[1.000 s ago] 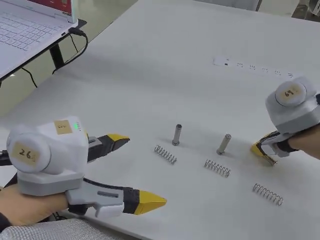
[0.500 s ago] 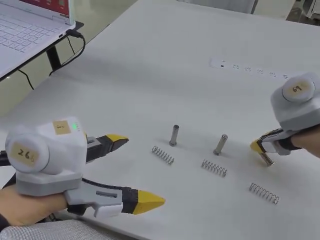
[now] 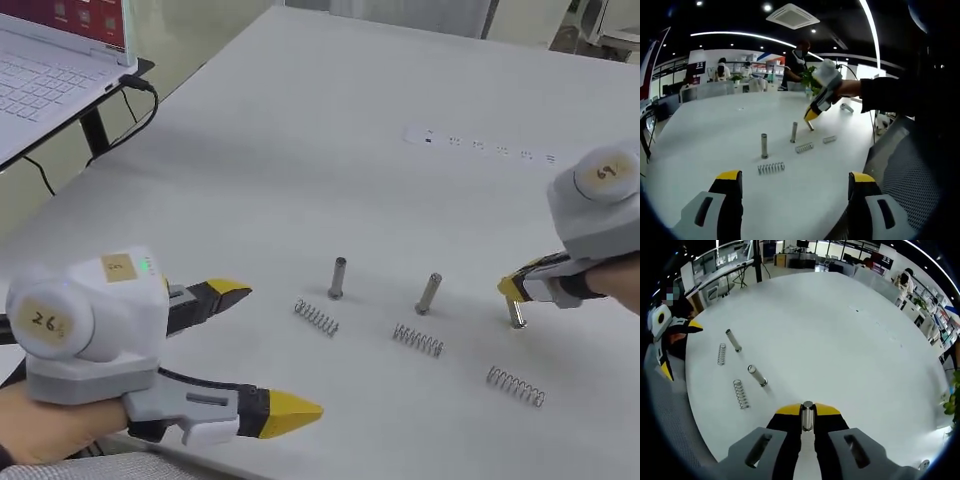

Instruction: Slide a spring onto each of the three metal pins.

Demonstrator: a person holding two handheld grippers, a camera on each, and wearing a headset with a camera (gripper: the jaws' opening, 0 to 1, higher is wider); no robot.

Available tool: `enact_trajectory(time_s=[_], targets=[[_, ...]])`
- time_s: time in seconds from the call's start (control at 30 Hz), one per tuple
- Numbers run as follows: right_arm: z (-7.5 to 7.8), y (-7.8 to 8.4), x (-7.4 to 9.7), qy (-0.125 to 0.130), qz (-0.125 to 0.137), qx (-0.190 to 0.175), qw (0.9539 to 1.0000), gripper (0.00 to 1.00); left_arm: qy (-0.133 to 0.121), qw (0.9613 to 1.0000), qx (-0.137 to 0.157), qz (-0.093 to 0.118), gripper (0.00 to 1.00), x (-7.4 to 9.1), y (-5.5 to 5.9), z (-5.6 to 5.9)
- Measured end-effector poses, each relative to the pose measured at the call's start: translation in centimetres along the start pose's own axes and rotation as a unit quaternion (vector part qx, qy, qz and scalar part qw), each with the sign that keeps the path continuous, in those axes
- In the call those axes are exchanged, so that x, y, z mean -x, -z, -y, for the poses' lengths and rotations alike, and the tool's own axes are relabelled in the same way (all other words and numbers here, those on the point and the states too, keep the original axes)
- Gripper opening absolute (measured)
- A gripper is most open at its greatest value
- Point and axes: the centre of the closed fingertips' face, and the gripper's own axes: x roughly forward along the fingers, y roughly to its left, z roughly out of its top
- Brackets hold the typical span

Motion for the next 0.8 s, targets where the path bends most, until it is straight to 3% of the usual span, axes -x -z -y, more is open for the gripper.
enact_trajectory(time_s=[0.8], targets=[[0.4, 2.0, 1.6, 0.007, 0.017, -0.022, 0.9996, 0.06, 0.008, 0.9999, -0.009, -0.009, 0.83, 0.0, 0.2, 0.3]])
